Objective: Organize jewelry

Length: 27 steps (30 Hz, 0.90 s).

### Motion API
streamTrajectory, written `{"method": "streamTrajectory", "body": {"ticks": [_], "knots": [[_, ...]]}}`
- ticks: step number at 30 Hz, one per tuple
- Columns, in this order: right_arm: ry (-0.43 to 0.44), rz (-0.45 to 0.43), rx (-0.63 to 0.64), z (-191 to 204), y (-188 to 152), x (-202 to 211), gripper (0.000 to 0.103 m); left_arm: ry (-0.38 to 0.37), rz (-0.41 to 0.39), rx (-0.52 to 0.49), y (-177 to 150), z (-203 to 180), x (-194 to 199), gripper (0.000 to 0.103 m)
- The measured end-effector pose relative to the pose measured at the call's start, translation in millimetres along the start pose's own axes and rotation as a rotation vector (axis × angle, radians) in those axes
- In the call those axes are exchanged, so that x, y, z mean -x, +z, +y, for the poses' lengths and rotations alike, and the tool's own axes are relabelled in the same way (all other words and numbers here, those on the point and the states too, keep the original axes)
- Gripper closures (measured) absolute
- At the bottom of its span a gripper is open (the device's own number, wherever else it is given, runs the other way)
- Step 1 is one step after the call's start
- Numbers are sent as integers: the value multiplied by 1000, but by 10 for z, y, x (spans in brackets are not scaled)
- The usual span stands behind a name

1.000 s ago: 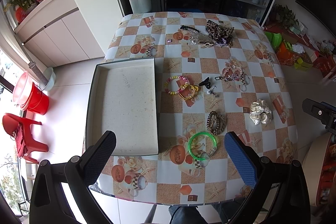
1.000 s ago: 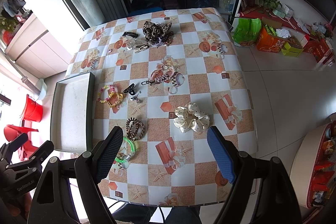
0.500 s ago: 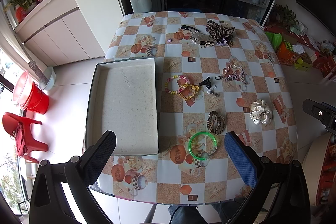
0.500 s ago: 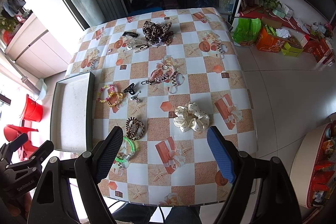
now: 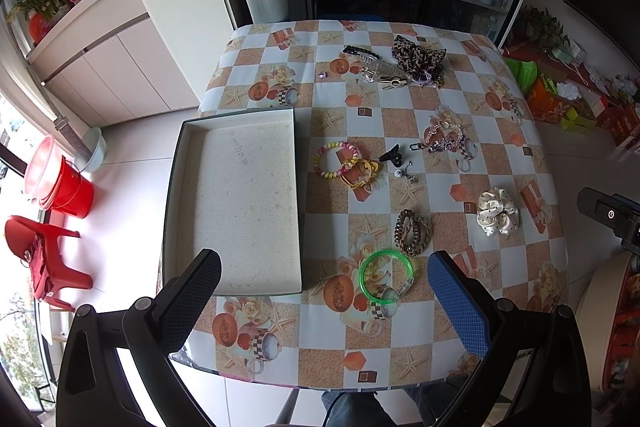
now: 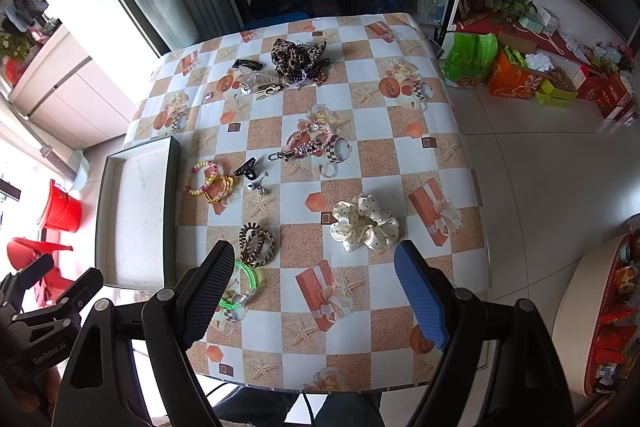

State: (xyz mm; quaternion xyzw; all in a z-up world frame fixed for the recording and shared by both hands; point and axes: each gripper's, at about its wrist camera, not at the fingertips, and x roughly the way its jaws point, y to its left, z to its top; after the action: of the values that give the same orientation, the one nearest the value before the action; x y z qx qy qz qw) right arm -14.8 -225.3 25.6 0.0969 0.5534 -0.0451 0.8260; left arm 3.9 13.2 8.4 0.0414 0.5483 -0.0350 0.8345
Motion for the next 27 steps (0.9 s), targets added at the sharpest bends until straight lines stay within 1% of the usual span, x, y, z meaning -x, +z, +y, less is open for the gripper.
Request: {"method": "streamTrajectory", "body": {"ticks": [21, 27], "knots": [[1, 3, 0, 2, -5, -7, 19, 0, 2, 1, -2, -8, -4, 0], [3, 11, 1, 18, -22, -7, 19, -4, 14, -3, -22, 24, -12, 0]]}}
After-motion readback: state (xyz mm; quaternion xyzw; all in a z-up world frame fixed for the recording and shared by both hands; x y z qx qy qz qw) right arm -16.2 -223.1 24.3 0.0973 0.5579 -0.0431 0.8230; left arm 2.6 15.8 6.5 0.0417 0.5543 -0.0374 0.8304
